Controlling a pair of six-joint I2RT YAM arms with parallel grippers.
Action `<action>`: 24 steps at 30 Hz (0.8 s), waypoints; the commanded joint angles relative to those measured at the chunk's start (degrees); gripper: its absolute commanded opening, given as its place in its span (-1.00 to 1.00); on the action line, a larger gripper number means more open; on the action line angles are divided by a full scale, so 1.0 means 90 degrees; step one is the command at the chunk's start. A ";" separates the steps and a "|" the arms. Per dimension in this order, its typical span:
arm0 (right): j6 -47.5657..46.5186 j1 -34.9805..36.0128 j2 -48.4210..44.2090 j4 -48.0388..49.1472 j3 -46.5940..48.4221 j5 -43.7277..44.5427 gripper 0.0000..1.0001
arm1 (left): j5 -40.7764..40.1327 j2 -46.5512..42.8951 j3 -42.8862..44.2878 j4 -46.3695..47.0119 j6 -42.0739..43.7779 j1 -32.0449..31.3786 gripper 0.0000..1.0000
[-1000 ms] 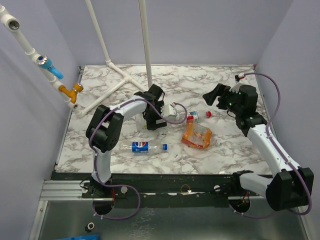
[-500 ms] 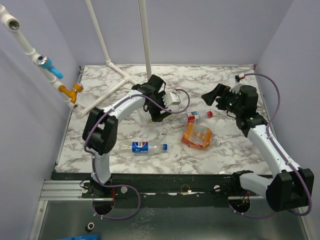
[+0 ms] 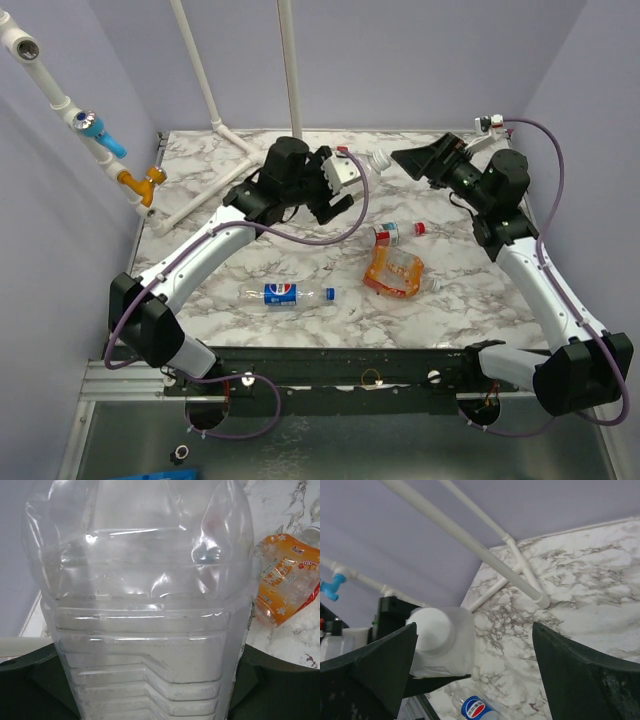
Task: Unscrew the bottle caps
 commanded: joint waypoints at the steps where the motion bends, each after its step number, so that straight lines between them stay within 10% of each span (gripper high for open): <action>1: 0.0363 0.0299 0.0211 0.0613 0.0432 -0.0351 1.00 | -0.0494 -0.0070 -0.0466 0.1000 -0.0480 -0.0217 -0.17; 24: -0.0188 0.1383 0.1172 0.0530 0.1138 0.1226 0.40 | -0.0927 -0.0341 -0.0934 0.1831 -0.0772 -0.0353 -0.25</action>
